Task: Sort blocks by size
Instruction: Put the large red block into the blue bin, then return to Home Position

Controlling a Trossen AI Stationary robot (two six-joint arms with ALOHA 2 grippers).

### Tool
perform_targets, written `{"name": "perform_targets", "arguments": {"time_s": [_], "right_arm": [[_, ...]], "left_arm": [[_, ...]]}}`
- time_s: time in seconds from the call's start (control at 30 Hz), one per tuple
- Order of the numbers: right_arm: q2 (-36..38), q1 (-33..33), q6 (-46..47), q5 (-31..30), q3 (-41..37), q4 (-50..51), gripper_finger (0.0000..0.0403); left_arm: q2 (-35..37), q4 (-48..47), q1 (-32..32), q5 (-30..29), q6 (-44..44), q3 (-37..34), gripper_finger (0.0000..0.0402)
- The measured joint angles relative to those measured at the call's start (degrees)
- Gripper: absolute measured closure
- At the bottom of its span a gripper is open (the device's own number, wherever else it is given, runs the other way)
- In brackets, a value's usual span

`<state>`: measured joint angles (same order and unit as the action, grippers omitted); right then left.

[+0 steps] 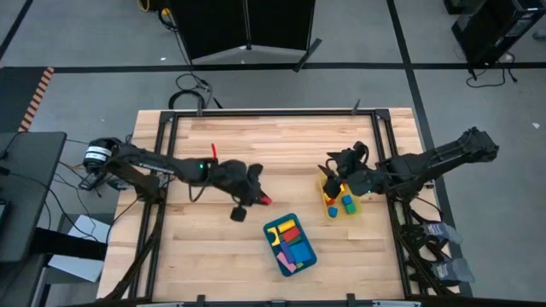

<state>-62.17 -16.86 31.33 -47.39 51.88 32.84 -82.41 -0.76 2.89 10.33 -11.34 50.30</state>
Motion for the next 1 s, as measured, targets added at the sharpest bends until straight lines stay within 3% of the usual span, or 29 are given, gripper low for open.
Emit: {"name": "perform_targets", "arguments": {"time_s": [0.27,0.6,0.87,1.0], "right_arm": [[-2.9,-2.6,4.5,-5.0,0.0,-1.9,0.0165],[-6.3,-5.5,3.5,-6.0,0.0,-7.9,0.0182],[-6.4,-9.0,2.0,-9.5,0.0,-8.9,0.0189],[-6.5,-11.0,-0.1,-9.9,-2.7,-13.0,0.0192]], "left_arm": [[-8.1,19.7,7.6,0.0,11.5,0.0,0.0338],[-20.6,35.6,10.5,1.7,25.9,-0.1,0.0333],[-22.4,37.8,10.5,3.7,26.6,-0.1,0.0149],[-22.1,41.7,10.2,3.8,26.6,-0.1,0.0104]]}}
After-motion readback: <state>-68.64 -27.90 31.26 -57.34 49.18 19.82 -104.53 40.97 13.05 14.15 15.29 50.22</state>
